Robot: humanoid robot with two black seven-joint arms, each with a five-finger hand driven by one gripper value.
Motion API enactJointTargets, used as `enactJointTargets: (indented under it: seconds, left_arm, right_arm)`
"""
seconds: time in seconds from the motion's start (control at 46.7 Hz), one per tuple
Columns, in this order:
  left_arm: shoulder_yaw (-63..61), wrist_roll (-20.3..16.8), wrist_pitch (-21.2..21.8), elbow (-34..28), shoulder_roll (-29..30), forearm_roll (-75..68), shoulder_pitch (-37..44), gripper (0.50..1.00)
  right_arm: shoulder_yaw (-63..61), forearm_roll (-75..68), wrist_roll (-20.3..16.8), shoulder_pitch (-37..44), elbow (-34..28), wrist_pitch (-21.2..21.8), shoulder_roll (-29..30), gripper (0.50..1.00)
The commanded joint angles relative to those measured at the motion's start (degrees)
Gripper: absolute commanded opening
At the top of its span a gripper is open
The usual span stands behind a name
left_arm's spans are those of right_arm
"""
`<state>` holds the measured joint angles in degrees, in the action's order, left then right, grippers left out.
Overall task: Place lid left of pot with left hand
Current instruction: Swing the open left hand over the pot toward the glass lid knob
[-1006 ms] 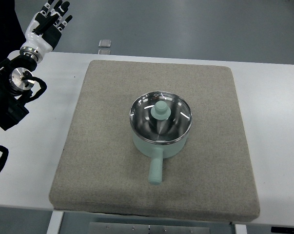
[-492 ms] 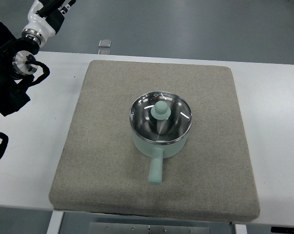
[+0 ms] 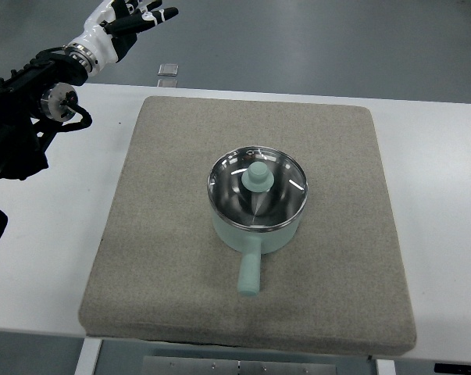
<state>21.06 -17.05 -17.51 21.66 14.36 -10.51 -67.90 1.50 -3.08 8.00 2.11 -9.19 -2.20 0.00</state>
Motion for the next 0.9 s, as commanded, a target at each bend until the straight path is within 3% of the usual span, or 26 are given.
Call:
enactJointTargets:
  seconds: [0.0,0.3,0.45,0.706,0.878]
  left_arm:
    - [-0.32,0.18,0.02,3.99,1.55,-7.31,-0.31,0.994]
    - [-8.14,0.18,-0.95,25.00,10.42,-39.03,-5.05,0.992]
    - [-9.72,0.18,-1.39,26.15,10.69,-52.32,-9.18,0.992]
    - [-9.90,-0.70,-11.14,29.31,10.78,-54.44,-12.78,0.988]
    - [-11.66,-1.75,-12.20,34.41,11.39,-62.07,-14.28,0.984]
  right_arm:
    - [0.00,0.00,0.00,0.00,-0.04,0.00,0.00,0.924]
    - [0.00,0.00,0.00,0.00,-0.04,0.00,0.00,0.924]
    - [0.00,0.00,0.00,0.00,-0.04,0.00,0.00,0.924]
    - [0.00,0.00,0.00,0.00,0.05,0.00,0.00,0.924]
    - [0.00,0.00,0.00,0.00,-0.04,0.00,0.00,0.924]
